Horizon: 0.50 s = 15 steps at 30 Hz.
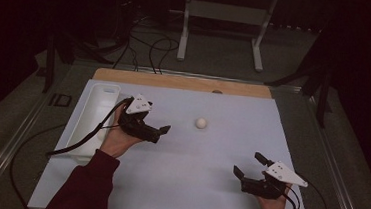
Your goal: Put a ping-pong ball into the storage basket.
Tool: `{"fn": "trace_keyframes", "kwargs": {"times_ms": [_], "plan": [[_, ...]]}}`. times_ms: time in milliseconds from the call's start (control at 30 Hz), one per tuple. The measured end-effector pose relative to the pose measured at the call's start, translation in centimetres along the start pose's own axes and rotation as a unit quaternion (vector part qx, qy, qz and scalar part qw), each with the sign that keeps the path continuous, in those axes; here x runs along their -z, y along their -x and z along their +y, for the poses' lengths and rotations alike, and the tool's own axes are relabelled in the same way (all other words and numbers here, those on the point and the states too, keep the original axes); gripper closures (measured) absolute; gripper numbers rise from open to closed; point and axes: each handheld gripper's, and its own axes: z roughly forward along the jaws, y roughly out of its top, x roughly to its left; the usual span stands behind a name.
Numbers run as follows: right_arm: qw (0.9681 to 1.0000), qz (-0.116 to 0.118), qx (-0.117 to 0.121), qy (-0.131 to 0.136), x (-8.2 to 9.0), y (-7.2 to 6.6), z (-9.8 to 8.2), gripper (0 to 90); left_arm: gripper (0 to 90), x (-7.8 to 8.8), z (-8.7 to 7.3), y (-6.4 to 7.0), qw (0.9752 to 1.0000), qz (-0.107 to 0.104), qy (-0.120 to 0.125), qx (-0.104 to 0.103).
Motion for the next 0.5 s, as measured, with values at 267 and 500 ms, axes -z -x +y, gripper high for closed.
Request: {"fn": "trace_keyframes", "kwargs": {"times_ms": [267, 500], "plan": [[1.0000, 0.000, 0.000, 0.000, 0.01, 0.02, 0.00, 7.6, 0.2, -0.64, 0.38, 0.24, 1.0000, -0.008, 0.003, -0.002], [1.0000, 0.001, 0.000, 0.000, -0.03, 0.01, -0.01, 7.6, 0.0, -0.99, 0.58, 0.43, 0.9999, -0.007, 0.002, -0.008]]}}
